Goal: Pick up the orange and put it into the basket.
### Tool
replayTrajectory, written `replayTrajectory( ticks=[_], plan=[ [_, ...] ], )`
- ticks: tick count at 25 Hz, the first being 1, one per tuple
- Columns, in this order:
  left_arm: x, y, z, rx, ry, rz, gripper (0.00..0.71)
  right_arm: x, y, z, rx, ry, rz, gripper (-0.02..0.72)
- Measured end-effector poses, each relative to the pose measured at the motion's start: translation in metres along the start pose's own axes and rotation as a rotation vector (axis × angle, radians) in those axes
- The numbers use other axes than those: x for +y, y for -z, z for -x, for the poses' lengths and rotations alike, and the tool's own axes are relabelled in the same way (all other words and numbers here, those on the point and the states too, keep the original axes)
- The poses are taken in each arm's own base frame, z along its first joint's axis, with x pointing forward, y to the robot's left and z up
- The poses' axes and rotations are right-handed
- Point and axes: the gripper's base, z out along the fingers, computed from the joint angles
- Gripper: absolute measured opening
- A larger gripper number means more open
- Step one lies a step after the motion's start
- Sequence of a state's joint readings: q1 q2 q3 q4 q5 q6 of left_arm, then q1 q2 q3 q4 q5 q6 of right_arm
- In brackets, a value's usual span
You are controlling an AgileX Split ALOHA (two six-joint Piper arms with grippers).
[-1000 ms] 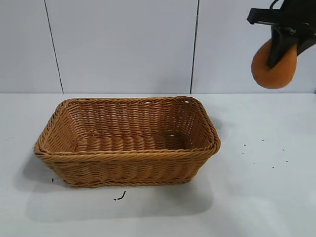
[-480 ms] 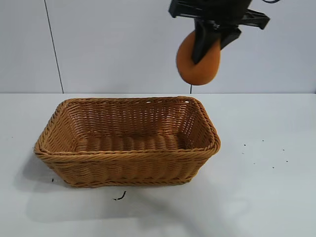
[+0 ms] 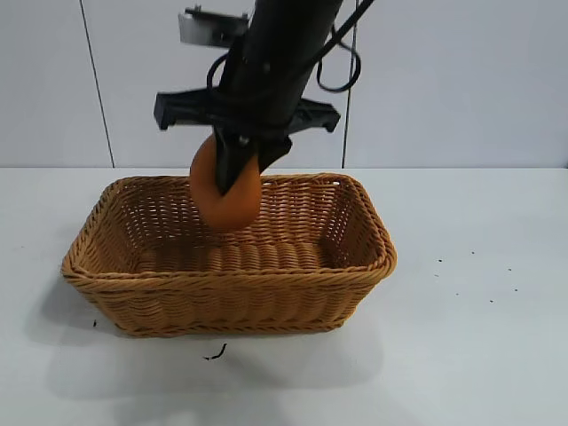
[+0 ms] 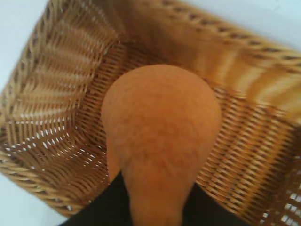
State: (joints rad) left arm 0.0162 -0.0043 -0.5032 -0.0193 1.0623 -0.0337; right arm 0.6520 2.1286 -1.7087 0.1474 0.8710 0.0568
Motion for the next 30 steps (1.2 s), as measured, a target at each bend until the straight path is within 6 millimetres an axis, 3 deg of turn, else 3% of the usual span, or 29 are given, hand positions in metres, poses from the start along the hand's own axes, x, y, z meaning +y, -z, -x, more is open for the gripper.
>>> replayTrajectory(
  ticks=[5,10,12,17,18,20,24,28,29,30],
  plan=[
    [0.000,0.000,0.000,0.000,0.000,0.000,0.692,-0.005,-0.037,-0.007,0.058,-0.006,-0.012,0.104],
    [0.000,0.000,0.000,0.000,0.000,0.000,0.692,-0.006,-0.045,-0.010,0.079,-0.009,-0.014,0.121],
    [0.000,0.000,0.000,0.000,0.000,0.000,0.692,-0.006,-0.045,-0.010,0.081,-0.009,-0.014,0.202],
    [0.000,0.000,0.000,0.000,0.000,0.000,0.692,-0.005,-0.041,-0.009,0.078,0.014,-0.013,0.601],
    [0.000,0.000,0.000,0.000,0.000,0.000,0.692,-0.005,-0.041,-0.009,0.078,0.014,-0.013,0.601],
    [0.000,0.000,0.000,0.000,0.000,0.000,0.692,-0.005,-0.034,-0.007,0.069,0.029,-0.020,0.659],
    [0.000,0.000,0.000,0.000,0.000,0.000,0.692,-0.003,-0.009,0.003,0.078,0.065,-0.048,0.689],
    [0.000,0.000,0.000,0.000,0.000,0.000,0.692,0.002,0.031,0.025,0.054,0.092,-0.067,0.690],
    [0.000,0.000,0.000,0.000,0.000,0.000,0.692,0.003,0.054,0.037,0.011,0.091,-0.065,0.690],
    [0.000,0.000,0.000,0.000,0.000,0.000,0.692,0.002,0.063,0.042,-0.008,0.088,-0.065,0.690]
  ],
)
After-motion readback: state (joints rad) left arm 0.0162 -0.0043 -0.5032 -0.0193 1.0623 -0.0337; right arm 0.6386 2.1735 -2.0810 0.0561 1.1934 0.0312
